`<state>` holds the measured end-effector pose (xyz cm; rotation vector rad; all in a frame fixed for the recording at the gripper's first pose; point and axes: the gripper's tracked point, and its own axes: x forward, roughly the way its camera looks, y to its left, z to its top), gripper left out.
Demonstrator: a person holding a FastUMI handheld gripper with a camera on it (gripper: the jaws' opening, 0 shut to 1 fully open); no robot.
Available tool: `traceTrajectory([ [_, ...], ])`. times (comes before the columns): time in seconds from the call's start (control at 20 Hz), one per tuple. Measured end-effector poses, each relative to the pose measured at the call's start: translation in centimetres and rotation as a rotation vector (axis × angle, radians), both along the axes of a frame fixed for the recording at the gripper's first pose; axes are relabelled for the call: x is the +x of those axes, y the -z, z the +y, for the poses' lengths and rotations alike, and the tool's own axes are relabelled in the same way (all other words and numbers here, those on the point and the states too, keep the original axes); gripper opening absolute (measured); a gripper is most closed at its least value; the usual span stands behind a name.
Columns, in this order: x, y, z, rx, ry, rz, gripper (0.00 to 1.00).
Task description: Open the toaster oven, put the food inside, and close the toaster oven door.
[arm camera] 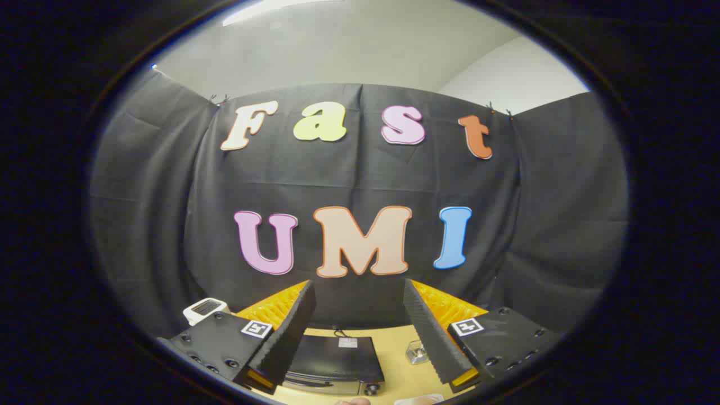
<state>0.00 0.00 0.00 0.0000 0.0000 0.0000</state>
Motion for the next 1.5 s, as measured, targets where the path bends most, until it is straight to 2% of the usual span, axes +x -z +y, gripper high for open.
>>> traceTrajectory([
  [1.1,1.1,0.1,3.2,0.029,-0.063,-0.014,1.00],
  [1.3,2.4,3.6,4.3,0.029,-0.069,0.024,1.00],
  [1.5,3.6,10.1,6.2,0.026,-0.073,0.119,1.00],
])
